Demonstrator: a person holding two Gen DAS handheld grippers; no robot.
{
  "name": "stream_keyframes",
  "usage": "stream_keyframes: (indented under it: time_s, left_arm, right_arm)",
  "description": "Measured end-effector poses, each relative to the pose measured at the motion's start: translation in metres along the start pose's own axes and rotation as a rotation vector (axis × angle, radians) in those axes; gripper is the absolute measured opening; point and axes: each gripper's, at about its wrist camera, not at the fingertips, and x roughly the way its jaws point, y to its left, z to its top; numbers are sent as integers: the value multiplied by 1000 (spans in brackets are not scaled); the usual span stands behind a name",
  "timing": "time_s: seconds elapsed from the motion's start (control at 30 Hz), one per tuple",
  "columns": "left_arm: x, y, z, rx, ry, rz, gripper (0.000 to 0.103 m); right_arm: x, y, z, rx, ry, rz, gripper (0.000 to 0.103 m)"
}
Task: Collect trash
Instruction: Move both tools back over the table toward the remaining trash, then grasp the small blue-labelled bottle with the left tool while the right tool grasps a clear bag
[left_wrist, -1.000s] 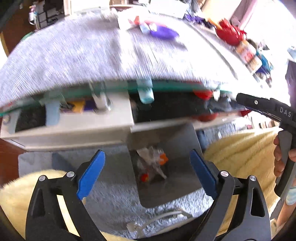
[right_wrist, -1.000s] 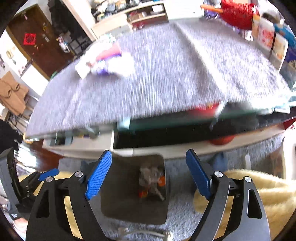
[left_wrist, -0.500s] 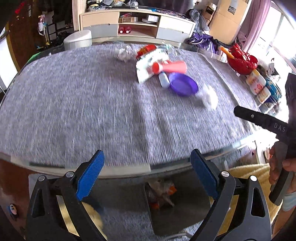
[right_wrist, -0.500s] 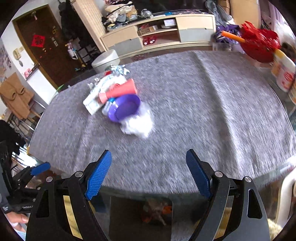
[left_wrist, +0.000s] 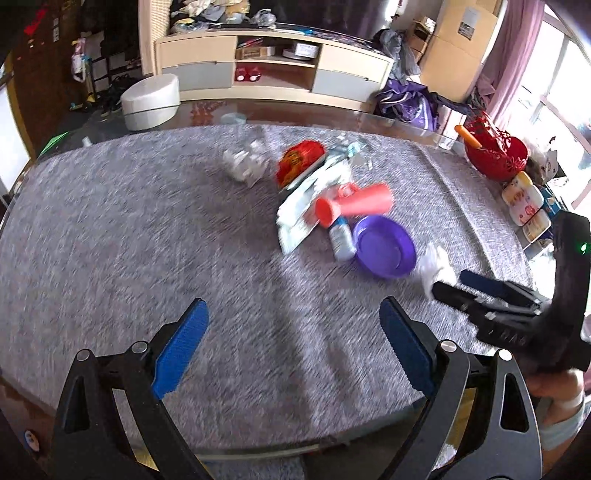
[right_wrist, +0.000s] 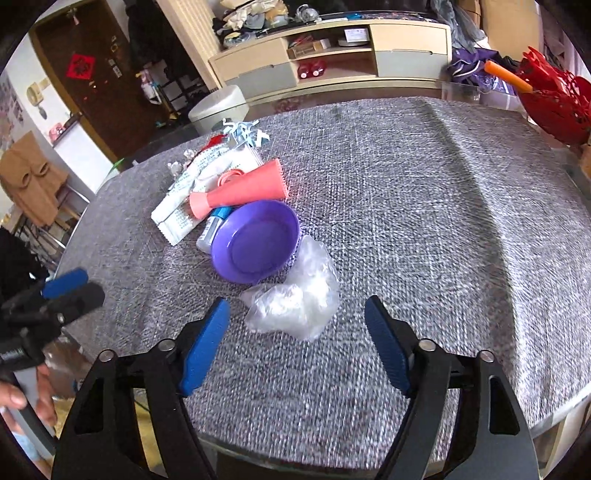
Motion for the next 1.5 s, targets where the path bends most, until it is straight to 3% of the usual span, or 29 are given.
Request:
stream_keyframes:
  time_s: [0.13,0.2,0.3,0.57,1.13,1.5]
  left_arm:
    - [15,-11,11,25,10,-19,80]
    - [24,-15,15,29,26,-30,64]
    - [40,-21,21,50,55,-44,44]
    - [79,-36,16,104,121,-50,25]
    - [106,-48,39,89,95,-81,23]
    - [69,-46,12,85,81,-72,20]
  right_arm:
    - [8,2,1,-27,12,3,58]
    - [12,1,1,-34,21,6,42]
    - [13,-1,1,-44,18,3,33]
    - [-3,-18,9,-13,-35,17,29]
    - [-3,-30,12,1,-15,35,29]
    - [-28,-10,-9,-18,-20,40,29]
